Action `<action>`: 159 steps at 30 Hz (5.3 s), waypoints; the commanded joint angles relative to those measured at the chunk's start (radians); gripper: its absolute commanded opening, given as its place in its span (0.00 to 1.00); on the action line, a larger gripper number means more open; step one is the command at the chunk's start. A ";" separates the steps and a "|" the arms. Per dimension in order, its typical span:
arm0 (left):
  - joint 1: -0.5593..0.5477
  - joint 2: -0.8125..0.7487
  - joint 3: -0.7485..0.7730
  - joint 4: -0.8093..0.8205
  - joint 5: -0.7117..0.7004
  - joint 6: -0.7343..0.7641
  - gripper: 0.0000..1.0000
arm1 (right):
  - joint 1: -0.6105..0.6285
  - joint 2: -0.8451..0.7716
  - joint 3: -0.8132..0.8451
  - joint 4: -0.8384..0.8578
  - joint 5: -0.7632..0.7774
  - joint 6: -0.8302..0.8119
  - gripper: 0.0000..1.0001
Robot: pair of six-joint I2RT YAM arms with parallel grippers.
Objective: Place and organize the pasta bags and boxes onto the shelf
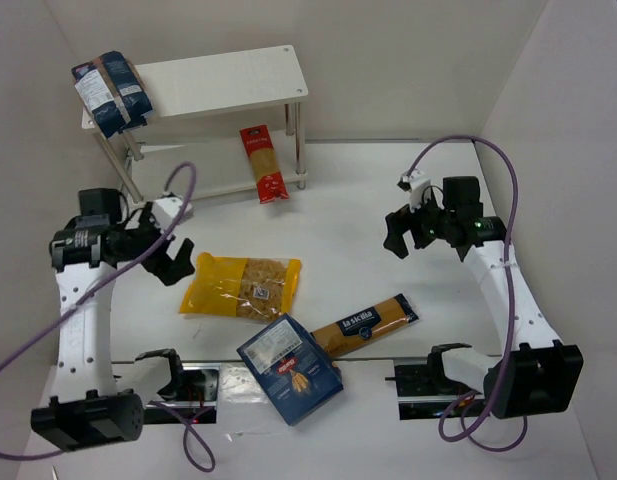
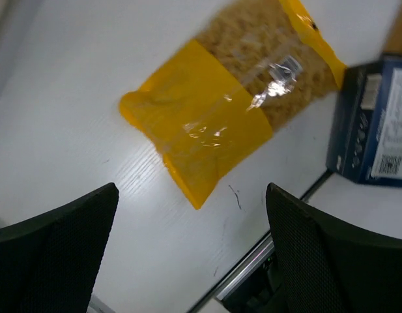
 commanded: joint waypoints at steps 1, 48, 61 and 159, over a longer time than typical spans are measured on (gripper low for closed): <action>-0.165 0.066 -0.054 -0.102 -0.071 0.266 0.99 | 0.014 0.045 0.145 -0.063 0.002 0.018 1.00; -0.776 0.350 -0.470 0.750 -0.522 0.054 0.00 | -0.078 0.178 0.266 -0.218 -0.031 -0.085 1.00; -0.743 0.401 -0.049 0.557 -0.117 -0.110 0.00 | -0.078 0.198 0.328 -0.344 -0.230 -0.191 1.00; -0.730 0.640 0.434 0.591 0.041 -0.401 0.00 | 0.227 0.765 0.567 -0.594 -1.017 -0.307 0.01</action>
